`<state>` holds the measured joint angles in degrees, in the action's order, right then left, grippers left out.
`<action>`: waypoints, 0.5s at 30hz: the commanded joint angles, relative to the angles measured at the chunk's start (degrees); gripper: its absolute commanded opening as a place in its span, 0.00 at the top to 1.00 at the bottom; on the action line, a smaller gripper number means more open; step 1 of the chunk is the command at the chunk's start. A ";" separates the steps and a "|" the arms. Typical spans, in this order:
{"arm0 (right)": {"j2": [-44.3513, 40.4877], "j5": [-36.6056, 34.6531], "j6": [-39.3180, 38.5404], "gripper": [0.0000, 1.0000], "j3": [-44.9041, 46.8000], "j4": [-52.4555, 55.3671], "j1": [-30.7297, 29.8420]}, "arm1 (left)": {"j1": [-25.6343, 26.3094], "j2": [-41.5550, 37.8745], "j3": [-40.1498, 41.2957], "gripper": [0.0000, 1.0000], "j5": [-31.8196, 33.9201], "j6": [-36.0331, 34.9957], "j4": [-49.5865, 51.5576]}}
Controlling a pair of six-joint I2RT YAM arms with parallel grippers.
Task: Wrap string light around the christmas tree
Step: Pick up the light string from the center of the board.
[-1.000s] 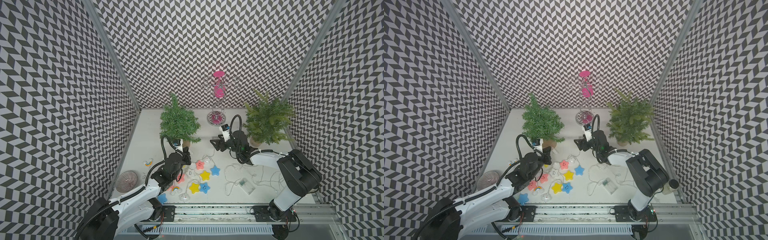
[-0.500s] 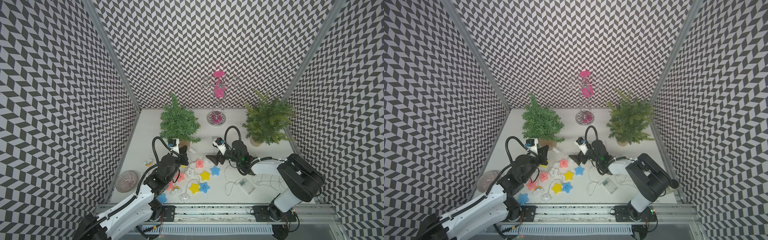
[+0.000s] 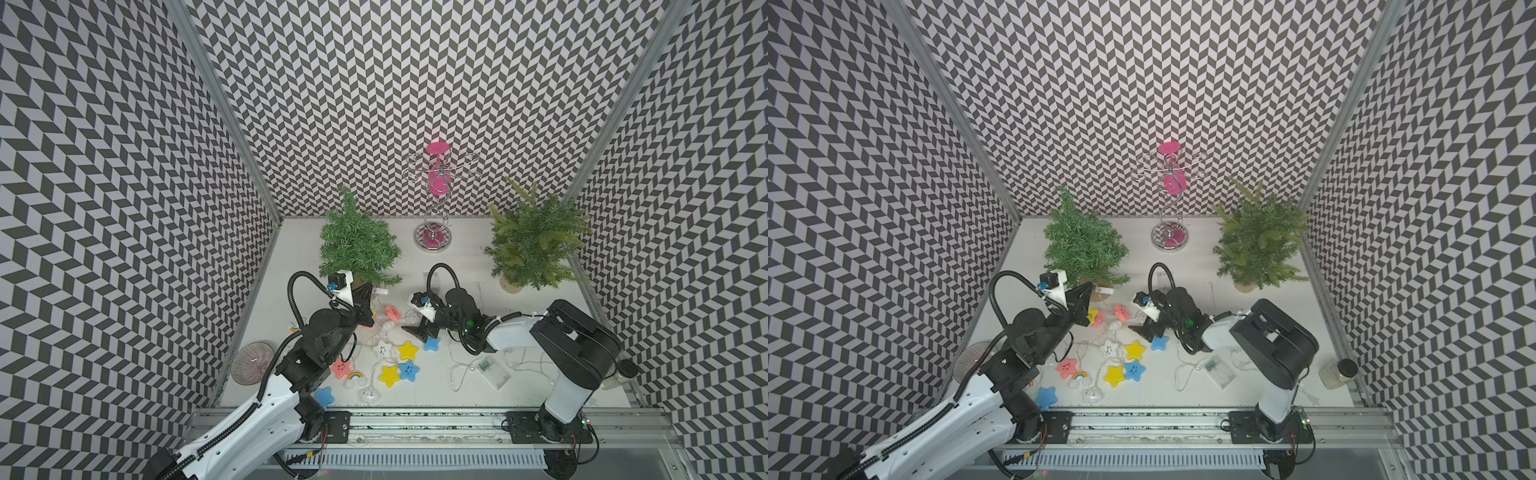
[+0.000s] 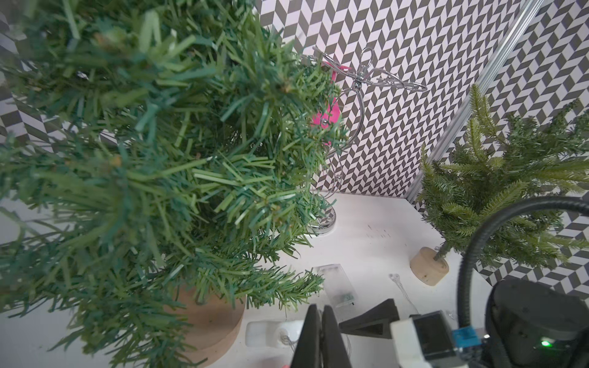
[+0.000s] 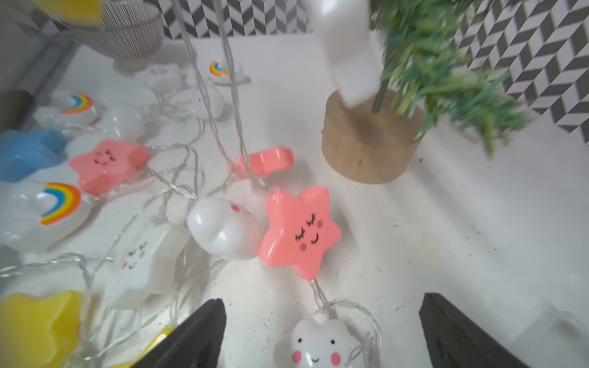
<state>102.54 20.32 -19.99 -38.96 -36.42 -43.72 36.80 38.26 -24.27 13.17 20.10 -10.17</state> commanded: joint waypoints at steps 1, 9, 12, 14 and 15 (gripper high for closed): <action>1.82 -3.43 -3.58 0.06 -2.15 0.16 -0.70 | -1.49 -3.00 -2.03 1.00 1.10 -0.41 2.67; 3.91 -15.03 -0.24 0.14 -5.65 8.00 -0.66 | -2.53 -3.77 2.63 1.00 -0.18 1.98 1.45; 6.66 -16.62 2.19 0.22 -9.48 15.12 -0.66 | -2.68 -3.71 2.87 1.00 3.54 2.14 2.44; 6.85 -15.43 3.73 0.27 -10.10 16.77 -0.69 | -3.33 -4.43 2.74 1.00 4.06 2.14 2.65; 5.99 -15.81 4.88 0.26 -9.47 15.98 -0.70 | -3.88 -4.89 2.50 1.00 3.74 2.14 3.10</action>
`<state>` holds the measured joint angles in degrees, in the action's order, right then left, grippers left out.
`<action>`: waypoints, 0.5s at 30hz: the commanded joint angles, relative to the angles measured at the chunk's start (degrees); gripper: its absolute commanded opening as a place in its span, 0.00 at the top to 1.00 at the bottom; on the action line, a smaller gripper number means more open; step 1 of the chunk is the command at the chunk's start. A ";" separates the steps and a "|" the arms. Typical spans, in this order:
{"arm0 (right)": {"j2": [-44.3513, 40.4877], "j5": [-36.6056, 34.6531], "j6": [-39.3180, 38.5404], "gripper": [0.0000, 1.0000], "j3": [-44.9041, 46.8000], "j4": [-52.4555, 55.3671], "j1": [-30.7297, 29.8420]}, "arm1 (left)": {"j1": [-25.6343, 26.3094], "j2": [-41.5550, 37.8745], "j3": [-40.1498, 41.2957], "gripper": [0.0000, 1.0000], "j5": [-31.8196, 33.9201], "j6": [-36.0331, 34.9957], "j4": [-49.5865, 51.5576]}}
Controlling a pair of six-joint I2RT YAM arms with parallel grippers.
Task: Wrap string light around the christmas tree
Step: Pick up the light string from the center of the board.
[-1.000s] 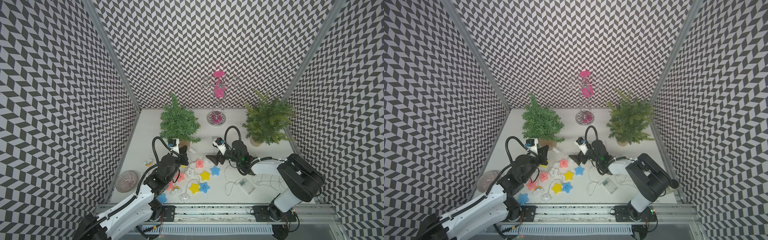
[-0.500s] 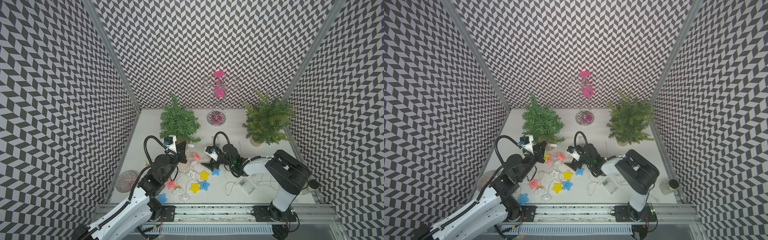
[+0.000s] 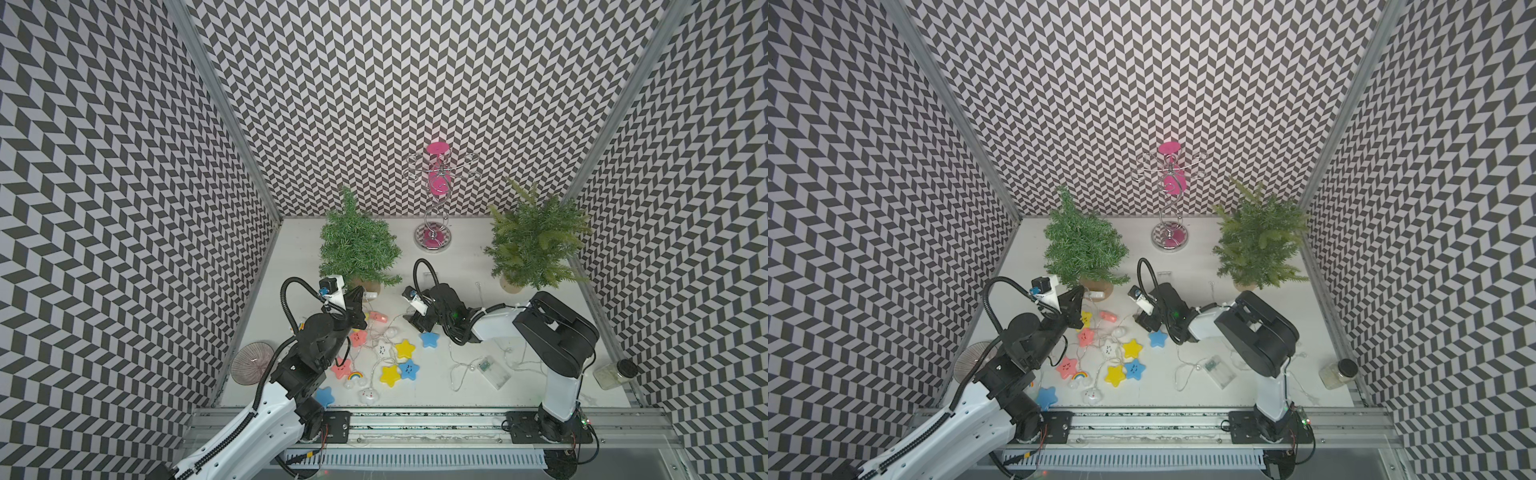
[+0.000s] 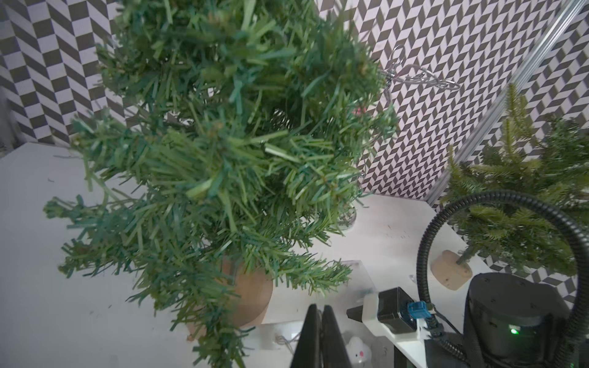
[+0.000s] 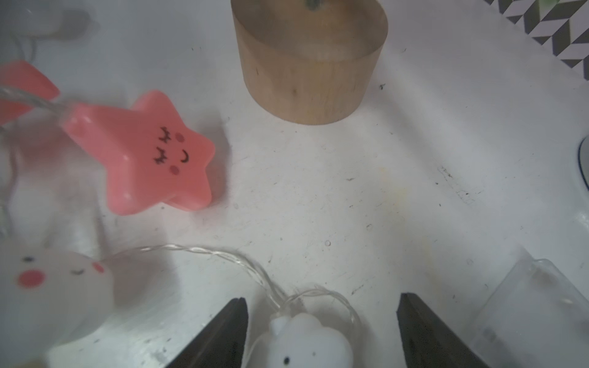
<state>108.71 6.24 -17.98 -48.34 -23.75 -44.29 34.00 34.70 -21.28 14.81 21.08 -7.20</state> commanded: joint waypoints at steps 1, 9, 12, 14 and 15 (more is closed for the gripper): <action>-1.29 -2.12 3.09 0.24 0.54 2.75 -0.18 | -1.62 -2.19 -0.59 1.00 1.82 1.16 0.17; -12.73 -2.97 -0.24 0.13 2.96 2.62 -1.03 | -11.23 -6.11 0.35 1.00 -4.24 4.24 -0.55; -12.53 0.06 -4.41 0.18 2.31 3.09 -1.13 | -14.16 -5.81 1.36 1.00 -7.88 5.06 -0.75; -10.24 1.91 -6.20 0.21 0.42 4.58 -1.15 | -14.73 -7.16 1.89 1.00 -8.33 5.19 0.03; -8.70 2.71 -6.74 0.23 -1.57 6.69 -1.15 | -14.75 -8.40 2.31 1.00 -8.30 5.35 0.02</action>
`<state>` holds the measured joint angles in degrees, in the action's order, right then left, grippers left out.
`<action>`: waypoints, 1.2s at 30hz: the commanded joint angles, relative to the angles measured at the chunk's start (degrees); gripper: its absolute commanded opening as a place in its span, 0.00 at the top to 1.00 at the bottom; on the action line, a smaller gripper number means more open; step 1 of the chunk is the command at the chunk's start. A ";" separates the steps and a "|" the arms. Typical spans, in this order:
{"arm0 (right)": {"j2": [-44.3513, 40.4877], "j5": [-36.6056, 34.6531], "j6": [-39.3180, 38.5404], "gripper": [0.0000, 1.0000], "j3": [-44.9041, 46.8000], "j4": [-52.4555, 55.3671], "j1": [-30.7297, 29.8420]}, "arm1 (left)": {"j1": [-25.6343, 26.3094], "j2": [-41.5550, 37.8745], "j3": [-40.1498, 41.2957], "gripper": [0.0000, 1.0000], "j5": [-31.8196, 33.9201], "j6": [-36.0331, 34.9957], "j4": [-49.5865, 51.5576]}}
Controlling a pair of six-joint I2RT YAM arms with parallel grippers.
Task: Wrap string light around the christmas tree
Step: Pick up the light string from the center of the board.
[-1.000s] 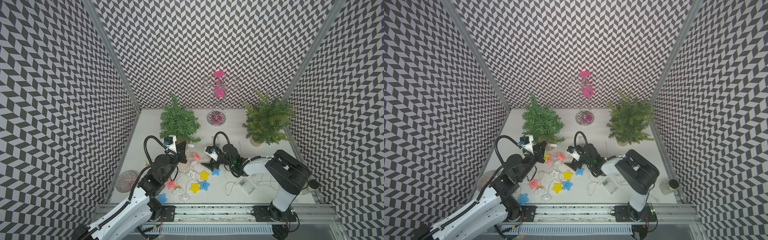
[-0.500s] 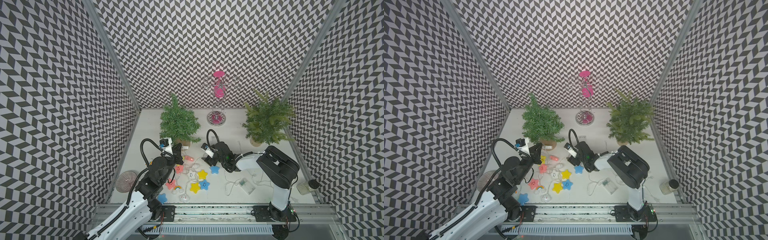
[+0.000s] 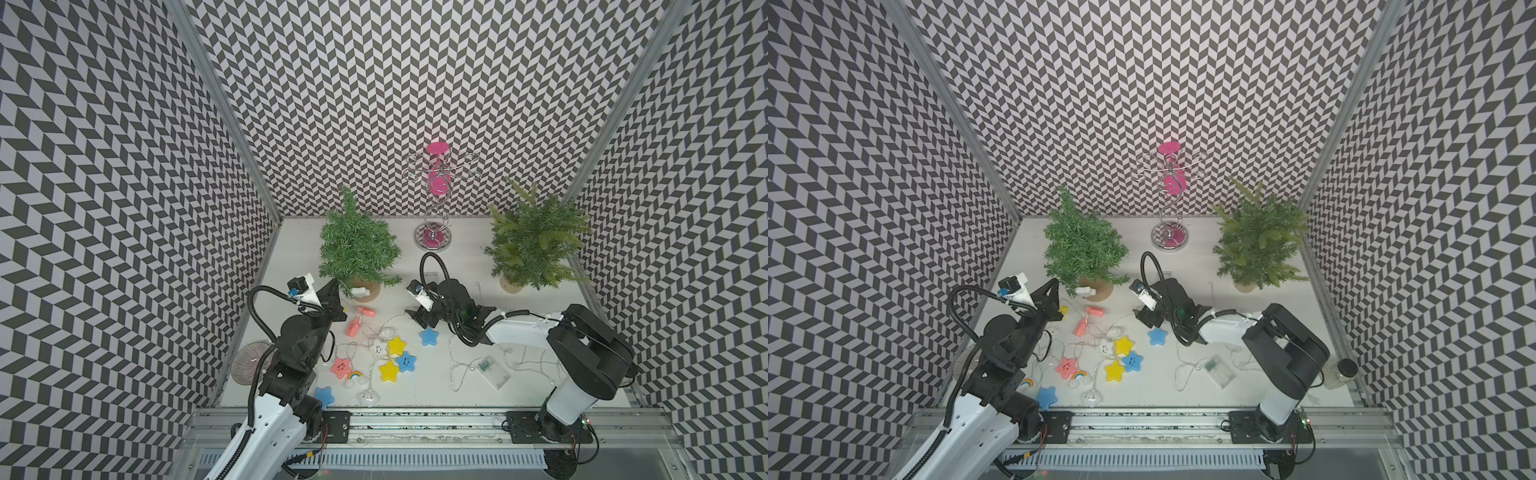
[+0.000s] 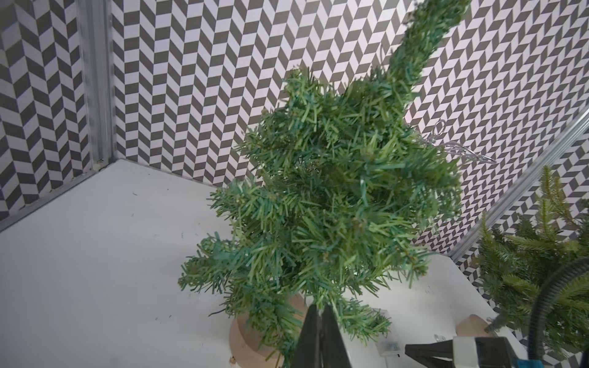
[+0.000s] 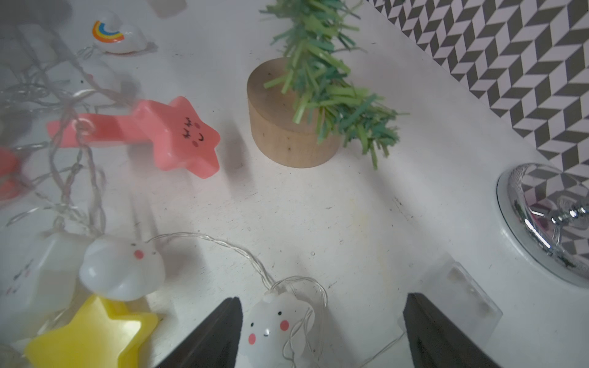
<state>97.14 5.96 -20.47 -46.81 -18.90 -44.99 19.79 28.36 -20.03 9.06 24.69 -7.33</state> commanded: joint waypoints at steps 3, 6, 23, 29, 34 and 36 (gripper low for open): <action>7.73 5.58 -4.13 0.28 -7.29 4.95 -0.45 | -0.54 -4.19 1.85 1.00 -3.29 2.09 0.15; 12.34 6.70 -3.17 0.37 -13.21 11.95 -1.21 | -0.55 -4.20 2.06 1.00 -2.77 1.95 0.48; 16.76 5.74 0.18 0.62 -10.07 8.80 -1.52 | -1.03 -4.07 3.65 1.00 -6.68 3.25 -3.22; 12.37 4.11 0.53 0.70 -7.36 5.84 -1.60 | -0.99 -2.70 3.50 1.00 -6.73 3.17 -4.04; 6.61 -0.81 2.42 0.70 -6.30 2.39 -1.51 | -1.25 -2.50 3.04 1.00 -5.39 2.82 -3.61; 4.68 -1.23 2.75 0.59 -5.03 1.32 -1.31 | -1.42 -2.64 3.16 1.00 -5.30 2.62 -3.49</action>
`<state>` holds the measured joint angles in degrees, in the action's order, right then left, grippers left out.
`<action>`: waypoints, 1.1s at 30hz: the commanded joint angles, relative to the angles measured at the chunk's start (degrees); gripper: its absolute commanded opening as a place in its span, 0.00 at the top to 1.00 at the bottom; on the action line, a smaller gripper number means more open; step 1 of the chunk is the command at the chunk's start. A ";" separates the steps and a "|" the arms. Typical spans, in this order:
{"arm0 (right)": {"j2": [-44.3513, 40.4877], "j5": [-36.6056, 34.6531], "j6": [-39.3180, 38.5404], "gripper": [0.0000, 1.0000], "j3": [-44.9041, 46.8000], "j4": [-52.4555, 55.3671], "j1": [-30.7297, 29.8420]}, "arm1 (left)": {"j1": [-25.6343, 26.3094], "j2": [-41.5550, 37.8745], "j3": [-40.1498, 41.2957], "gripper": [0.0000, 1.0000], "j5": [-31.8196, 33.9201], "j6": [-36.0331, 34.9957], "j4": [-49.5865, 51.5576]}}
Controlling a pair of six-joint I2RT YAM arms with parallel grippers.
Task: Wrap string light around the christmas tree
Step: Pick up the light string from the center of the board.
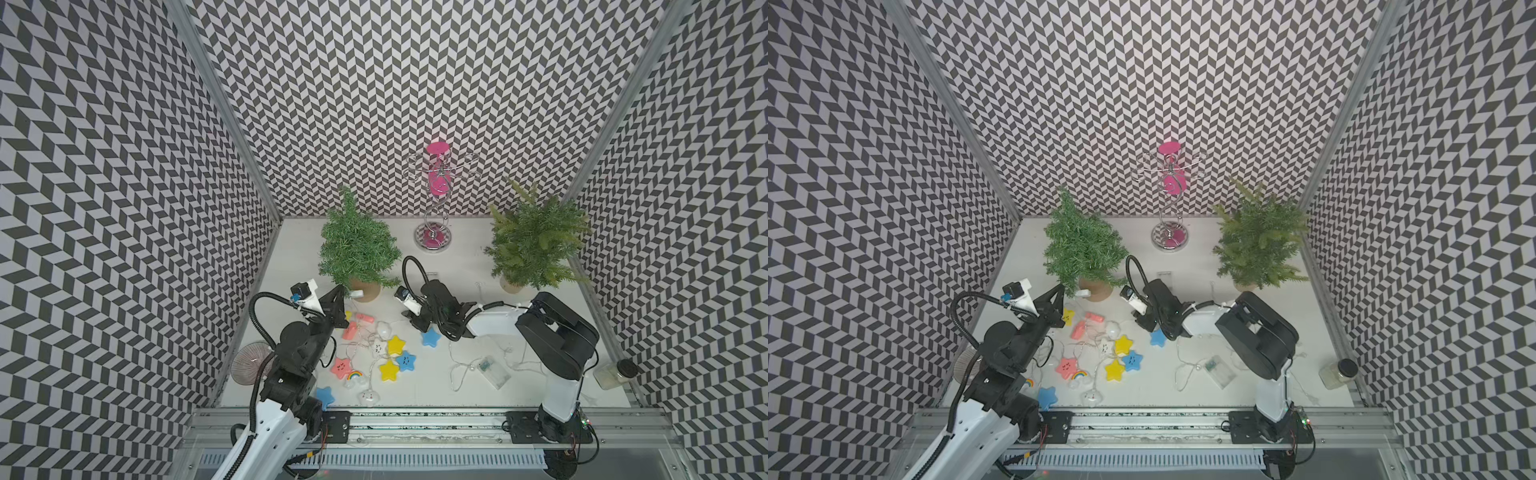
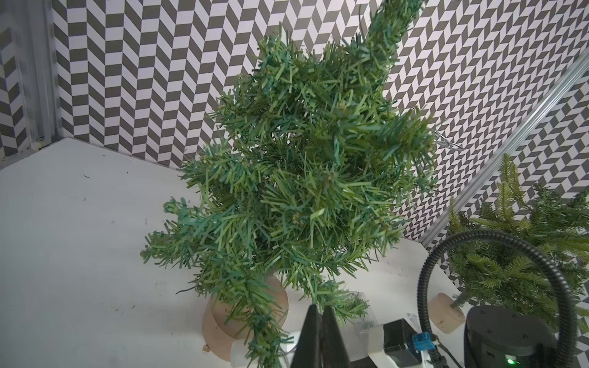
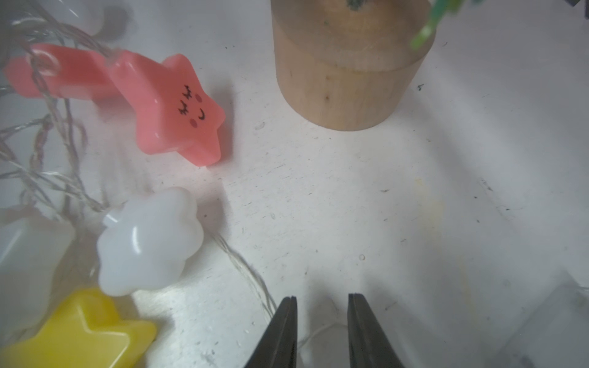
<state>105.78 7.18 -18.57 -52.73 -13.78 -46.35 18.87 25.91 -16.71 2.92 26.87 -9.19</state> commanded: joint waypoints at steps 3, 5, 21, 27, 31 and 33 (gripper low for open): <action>-7.27 -5.00 2.08 0.43 1.85 -4.59 -0.35 | -1.18 -0.49 -0.06 1.00 0.88 0.36 -1.49; -11.79 -5.20 1.04 0.39 4.37 -6.34 -1.13 | -1.96 -0.92 0.02 1.00 -0.51 0.84 -2.14; -16.02 4.09 5.87 0.33 16.03 -14.30 -10.20 | -4.64 -2.47 -0.27 1.00 -7.40 2.57 -1.88; -7.60 2.91 3.23 0.28 14.21 -16.36 -15.98 | -4.64 -2.55 -0.09 1.00 -6.48 2.55 -1.96; -4.84 2.95 2.56 0.29 12.44 -17.04 -17.67 | -4.64 -2.42 0.02 1.00 -6.61 2.54 -1.80; -3.80 1.97 2.31 0.32 11.04 -16.86 -18.38 | -4.64 -2.38 -0.02 1.00 -6.24 2.48 -1.79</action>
<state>100.92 9.89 -14.79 -39.22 -26.39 -63.90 14.57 23.73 -16.71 -3.79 28.45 -9.37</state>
